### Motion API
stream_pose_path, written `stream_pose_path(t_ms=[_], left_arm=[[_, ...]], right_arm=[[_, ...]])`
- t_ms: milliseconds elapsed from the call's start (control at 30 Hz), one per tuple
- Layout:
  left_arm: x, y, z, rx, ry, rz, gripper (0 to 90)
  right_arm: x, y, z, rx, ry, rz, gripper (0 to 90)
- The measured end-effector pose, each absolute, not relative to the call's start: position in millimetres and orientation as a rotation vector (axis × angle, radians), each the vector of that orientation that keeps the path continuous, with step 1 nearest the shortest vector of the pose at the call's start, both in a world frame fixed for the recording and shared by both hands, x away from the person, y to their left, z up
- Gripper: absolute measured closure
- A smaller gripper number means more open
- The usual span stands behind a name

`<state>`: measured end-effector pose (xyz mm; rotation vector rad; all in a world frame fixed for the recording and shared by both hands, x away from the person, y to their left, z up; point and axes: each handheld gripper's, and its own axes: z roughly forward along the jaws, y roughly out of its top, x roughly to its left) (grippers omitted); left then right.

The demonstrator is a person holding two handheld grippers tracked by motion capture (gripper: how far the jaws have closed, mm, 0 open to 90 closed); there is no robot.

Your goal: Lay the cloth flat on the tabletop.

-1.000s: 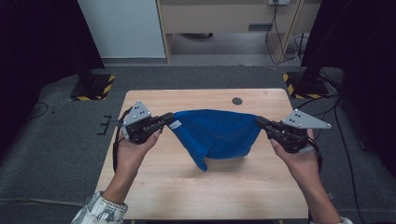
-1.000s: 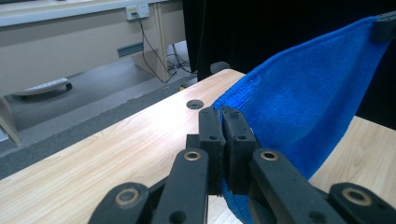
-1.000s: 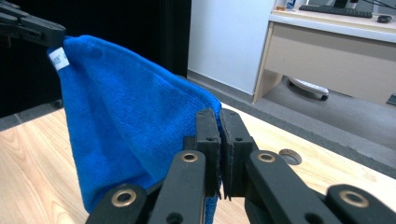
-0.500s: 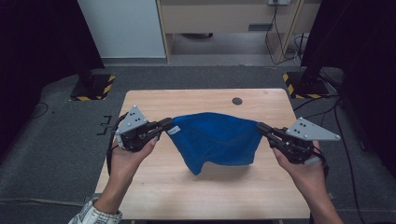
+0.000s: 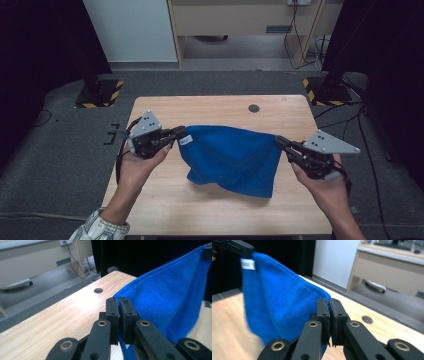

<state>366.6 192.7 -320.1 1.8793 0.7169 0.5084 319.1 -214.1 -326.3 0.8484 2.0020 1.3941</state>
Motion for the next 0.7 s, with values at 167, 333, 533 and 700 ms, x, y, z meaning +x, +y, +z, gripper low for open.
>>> stream_pose_path(t_ms=[167, 333, 533, 700], left_arm=[[395.1, 182.9, -331.0, 1.89, 0.759, 0.482, 86.0], [419.8, 172.6, -344.6, 1.92, 0.793, 0.472, 86.0], [450.7, 163.7, -366.0, 1.951, 0.859, 0.44, 86.1], [471.2, 159.3, -382.2, 1.996, 0.898, 0.438, 86.1]], right_arm=[[353.4, -220.1, -347.2, 0.933, 2.021, 1.351, 87.2], [381.6, -225.3, -368.1, 1.009, 2.024, 1.329, 87.3], [408.1, -230.6, -391.3, 1.081, 2.031, 1.308, 87.4], [430.2, -228.4, -408.5, 1.112, 2.056, 1.292, 87.4]])
